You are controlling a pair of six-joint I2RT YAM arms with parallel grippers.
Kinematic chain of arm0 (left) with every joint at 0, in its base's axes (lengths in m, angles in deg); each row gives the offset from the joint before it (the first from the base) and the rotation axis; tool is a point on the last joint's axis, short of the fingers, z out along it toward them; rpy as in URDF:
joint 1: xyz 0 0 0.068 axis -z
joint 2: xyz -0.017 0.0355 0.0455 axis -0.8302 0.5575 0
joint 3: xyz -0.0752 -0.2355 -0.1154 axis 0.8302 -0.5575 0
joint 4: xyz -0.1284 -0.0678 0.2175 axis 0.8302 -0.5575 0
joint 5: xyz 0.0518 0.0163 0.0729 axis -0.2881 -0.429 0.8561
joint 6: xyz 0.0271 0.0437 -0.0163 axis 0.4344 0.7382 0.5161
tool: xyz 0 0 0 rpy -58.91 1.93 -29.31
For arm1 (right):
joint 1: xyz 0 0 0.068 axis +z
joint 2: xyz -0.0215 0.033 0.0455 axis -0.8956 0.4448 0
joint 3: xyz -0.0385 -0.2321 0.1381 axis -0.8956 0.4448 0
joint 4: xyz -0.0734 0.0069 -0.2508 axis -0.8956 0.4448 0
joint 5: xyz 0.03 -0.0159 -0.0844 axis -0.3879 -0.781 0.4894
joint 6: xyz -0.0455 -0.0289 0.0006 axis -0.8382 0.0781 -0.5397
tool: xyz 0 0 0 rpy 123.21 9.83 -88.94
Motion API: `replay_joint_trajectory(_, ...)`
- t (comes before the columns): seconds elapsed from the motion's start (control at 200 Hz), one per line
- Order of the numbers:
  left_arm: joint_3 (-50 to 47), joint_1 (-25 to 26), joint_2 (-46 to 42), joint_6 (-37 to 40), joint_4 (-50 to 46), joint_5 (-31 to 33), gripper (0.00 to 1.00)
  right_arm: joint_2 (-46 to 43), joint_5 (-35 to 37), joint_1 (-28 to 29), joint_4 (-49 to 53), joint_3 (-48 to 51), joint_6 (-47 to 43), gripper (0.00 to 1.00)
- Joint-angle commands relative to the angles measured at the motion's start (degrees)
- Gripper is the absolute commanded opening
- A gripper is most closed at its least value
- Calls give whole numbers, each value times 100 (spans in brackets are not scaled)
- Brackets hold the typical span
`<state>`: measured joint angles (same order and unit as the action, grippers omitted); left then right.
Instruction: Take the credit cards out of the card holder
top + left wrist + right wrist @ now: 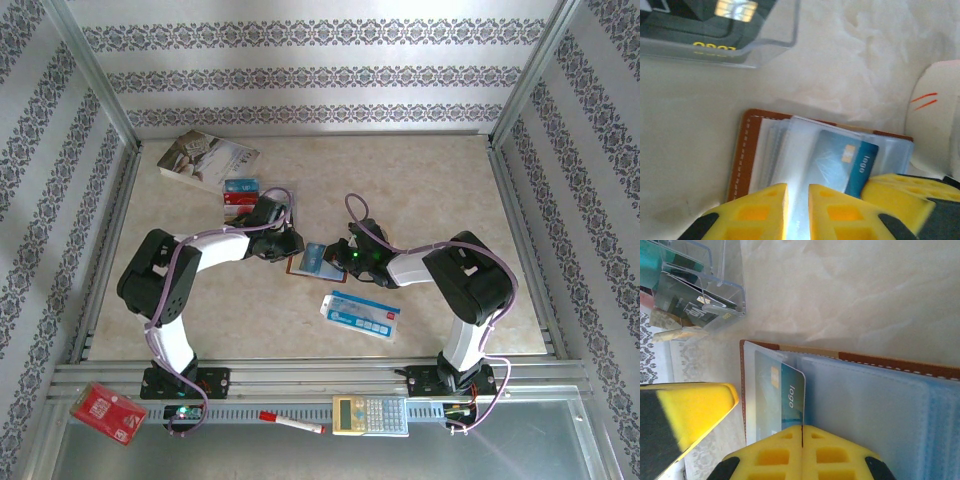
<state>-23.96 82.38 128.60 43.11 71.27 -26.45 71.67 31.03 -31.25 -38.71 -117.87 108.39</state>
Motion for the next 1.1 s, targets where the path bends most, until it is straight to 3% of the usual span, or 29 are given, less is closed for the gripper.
replay_joint_trajectory(0.0, 108, 128, -249, 97, -213, 6, 17, -3, -106, -56, 19, -11, -126, 5)
replay_joint_trajectory(0.425, 262, 204, 351, 104, -545, 272, 13, -23, -149, -61, 10, -20, -188, 7)
replay_joint_trajectory(0.769, 365, 209, 510, 51, -845, 481, 9, 109, -341, -62, -8, -79, -98, 23)
replay_joint_trajectory(1.094, 358, 204, 535, 17, -836, 353, 9, 227, -192, 88, -234, -64, 113, 21)
